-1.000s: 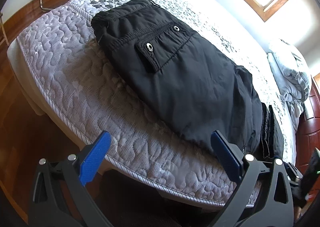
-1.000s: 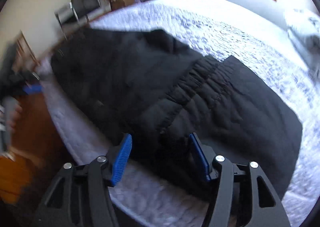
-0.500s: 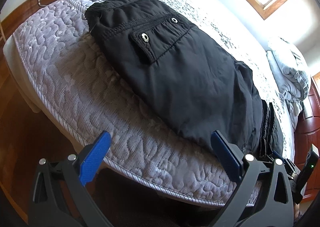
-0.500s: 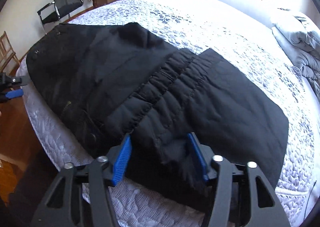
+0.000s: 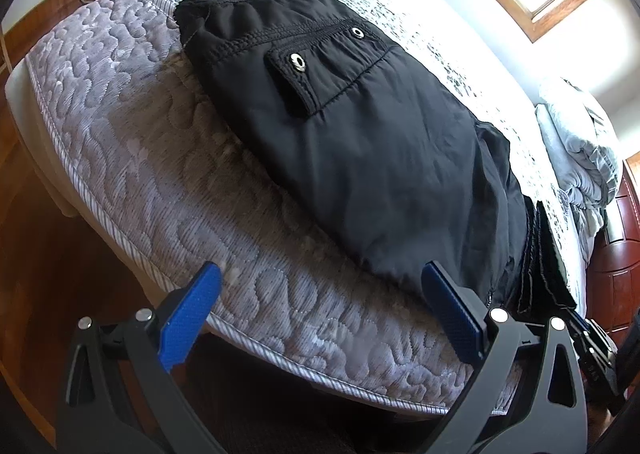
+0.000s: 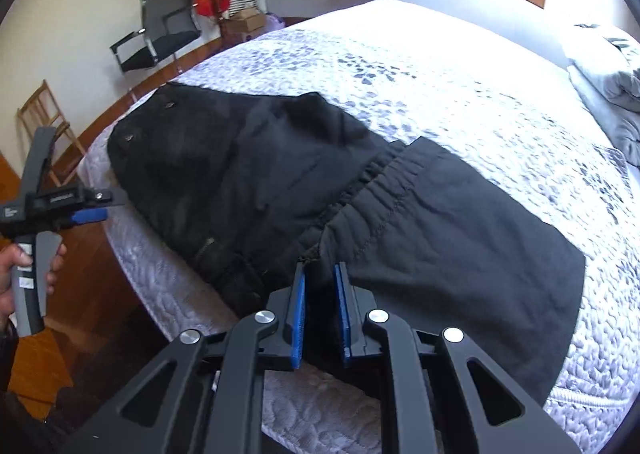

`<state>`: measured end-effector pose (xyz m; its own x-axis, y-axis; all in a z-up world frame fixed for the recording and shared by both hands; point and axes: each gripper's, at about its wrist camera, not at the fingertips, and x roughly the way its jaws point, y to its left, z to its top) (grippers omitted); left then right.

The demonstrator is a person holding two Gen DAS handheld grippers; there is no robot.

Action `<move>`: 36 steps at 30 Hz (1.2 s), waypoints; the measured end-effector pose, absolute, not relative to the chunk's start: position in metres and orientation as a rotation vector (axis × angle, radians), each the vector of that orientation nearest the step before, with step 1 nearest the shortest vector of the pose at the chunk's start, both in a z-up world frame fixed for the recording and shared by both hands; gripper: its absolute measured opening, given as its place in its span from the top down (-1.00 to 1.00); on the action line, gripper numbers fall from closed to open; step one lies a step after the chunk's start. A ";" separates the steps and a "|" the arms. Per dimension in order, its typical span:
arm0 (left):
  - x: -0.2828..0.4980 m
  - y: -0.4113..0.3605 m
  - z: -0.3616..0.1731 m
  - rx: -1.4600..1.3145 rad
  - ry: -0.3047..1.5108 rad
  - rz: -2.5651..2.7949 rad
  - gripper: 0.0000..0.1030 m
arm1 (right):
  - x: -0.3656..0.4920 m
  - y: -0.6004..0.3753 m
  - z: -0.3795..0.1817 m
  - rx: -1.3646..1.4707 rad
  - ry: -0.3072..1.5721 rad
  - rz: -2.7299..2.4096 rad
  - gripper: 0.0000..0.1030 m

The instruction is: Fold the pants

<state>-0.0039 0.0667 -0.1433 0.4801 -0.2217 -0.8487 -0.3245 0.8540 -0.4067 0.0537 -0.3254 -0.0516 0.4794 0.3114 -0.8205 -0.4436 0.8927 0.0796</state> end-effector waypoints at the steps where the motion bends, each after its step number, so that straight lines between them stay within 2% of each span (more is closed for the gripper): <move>1: -0.004 0.065 -0.143 -0.569 1.084 0.066 -0.94 | 0.055 -0.323 -0.058 -0.159 0.984 0.461 0.73; 8: -0.002 0.064 -0.142 -0.571 1.086 0.071 -0.94 | 0.058 -0.319 -0.090 -0.154 1.045 0.465 0.70; 9: -0.002 0.066 -0.142 -0.575 1.086 0.075 -0.94 | 0.058 -0.320 -0.089 -0.148 1.045 0.472 0.63; 10: -0.001 0.067 -0.142 -0.580 1.086 0.080 -0.94 | 0.057 -0.321 -0.087 -0.130 1.041 0.490 0.44; 11: -0.001 0.069 -0.143 -0.586 1.087 0.085 -0.94 | 0.056 -0.322 -0.083 -0.110 1.029 0.509 0.14; 13: -0.001 0.074 -0.141 -0.602 1.084 0.088 -0.94 | 0.053 -0.326 -0.072 -0.086 0.994 0.522 -0.16; 16: -0.002 0.088 -0.139 -0.640 1.068 0.092 -0.94 | 0.043 -0.340 -0.045 -0.051 0.915 0.521 -0.19; 19: -0.005 0.107 -0.140 -0.701 1.040 0.099 -0.94 | 0.042 -0.368 -0.024 0.013 0.866 0.466 -0.44; 27: -0.003 0.158 -0.166 -1.113 0.888 -0.011 -0.93 | 0.040 -0.436 -0.019 0.112 0.850 0.279 -0.48; 36: 0.027 0.169 -0.186 -1.262 0.822 -0.099 -0.93 | 0.044 -0.439 -0.039 0.129 0.895 0.248 -0.48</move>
